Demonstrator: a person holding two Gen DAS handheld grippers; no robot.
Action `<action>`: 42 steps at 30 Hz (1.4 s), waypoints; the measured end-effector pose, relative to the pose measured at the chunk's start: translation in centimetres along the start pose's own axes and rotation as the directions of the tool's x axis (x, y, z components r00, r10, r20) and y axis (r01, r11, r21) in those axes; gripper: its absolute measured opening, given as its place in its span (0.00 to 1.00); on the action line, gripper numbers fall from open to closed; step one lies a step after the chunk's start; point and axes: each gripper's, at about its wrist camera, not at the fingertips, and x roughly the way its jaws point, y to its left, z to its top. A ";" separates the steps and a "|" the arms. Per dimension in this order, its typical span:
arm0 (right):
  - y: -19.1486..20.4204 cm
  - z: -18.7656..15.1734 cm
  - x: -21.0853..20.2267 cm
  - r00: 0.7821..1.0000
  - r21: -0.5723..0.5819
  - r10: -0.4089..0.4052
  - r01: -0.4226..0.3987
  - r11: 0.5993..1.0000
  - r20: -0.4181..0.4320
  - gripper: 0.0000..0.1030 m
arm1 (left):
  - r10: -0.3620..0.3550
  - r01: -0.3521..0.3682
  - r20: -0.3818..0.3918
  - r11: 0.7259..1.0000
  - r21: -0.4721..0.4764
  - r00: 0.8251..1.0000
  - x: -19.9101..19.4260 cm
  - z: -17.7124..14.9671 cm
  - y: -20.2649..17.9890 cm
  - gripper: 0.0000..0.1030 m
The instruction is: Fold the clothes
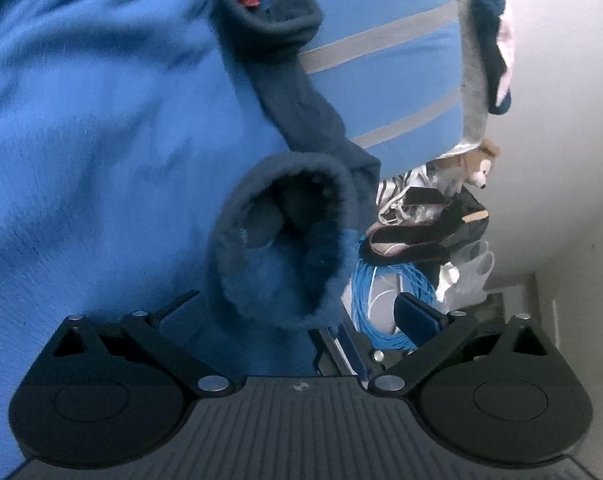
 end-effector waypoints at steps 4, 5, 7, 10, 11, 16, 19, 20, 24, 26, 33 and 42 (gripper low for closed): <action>0.0 0.0 -0.2 1.000 0.005 0.003 -0.003 1.000 0.006 0.10 | 0.020 -0.019 0.036 1.000 -0.016 0.999 0.8 0.3 0.2 0.99; 0.1 0.0 -0.3 1.000 -0.002 0.006 -0.006 1.000 0.007 0.10 | 0.021 -0.021 0.045 1.000 -0.016 0.999 0.8 0.5 0.2 0.98; 0.3 -0.2 -0.5 1.000 -0.013 0.011 -0.011 1.000 0.011 0.10 | 0.027 -0.025 0.065 0.999 -0.022 0.998 0.8 0.9 0.3 0.91; 0.5 -0.5 -0.8 1.000 -0.032 0.018 -0.018 0.999 0.017 0.10 | 0.024 -0.021 0.092 0.999 -0.033 0.995 0.5 1.3 0.3 0.71; 0.6 -0.5 -0.9 1.000 -0.039 0.020 -0.019 0.999 0.019 0.10 | 0.035 -0.032 0.100 0.999 -0.037 0.994 0.4 1.4 0.3 0.58; 0.8 -0.8 -1.0 0.999 -0.081 0.045 -0.043 0.996 0.023 0.10 | 0.038 -0.028 0.126 0.997 -0.076 0.991 -0.5 1.9 0.8 0.20; 1.3 -0.9 -1.1 0.998 -0.116 0.064 -0.061 0.991 0.026 0.09 | 0.018 -0.005 0.144 0.996 -0.090 0.989 -1.0 2.2 0.9 0.18; 1.4 -0.9 -1.1 0.997 -0.122 0.066 -0.062 0.991 0.026 0.09 | 0.014 0.000 0.150 0.996 -0.089 0.989 -1.1 2.3 1.0 0.18; 1.5 -1.0 -0.9 0.997 -0.126 0.069 -0.065 0.990 0.023 0.09 | 0.011 0.002 0.160 0.997 -0.075 0.987 -1.2 2.2 0.6 0.17; 1.4 -0.9 -0.9 0.998 -0.115 0.052 -0.048 0.992 0.028 0.31 | 0.009 0.003 0.165 0.997 -0.072 0.986 -1.4 2.1 0.6 0.17; 1.6 -0.3 -0.4 0.999 -0.105 0.037 -0.034 0.994 0.027 0.46 | 0.028 -0.033 0.167 0.999 0.027 0.986 -1.2 1.6 -1.0 0.17; 1.9 0.2 0.5 1.000 -0.110 0.024 -0.023 0.994 0.013 0.45 | 0.085 -0.123 0.174 0.967 0.221 0.981 -0.8 0.4 -3.6 0.18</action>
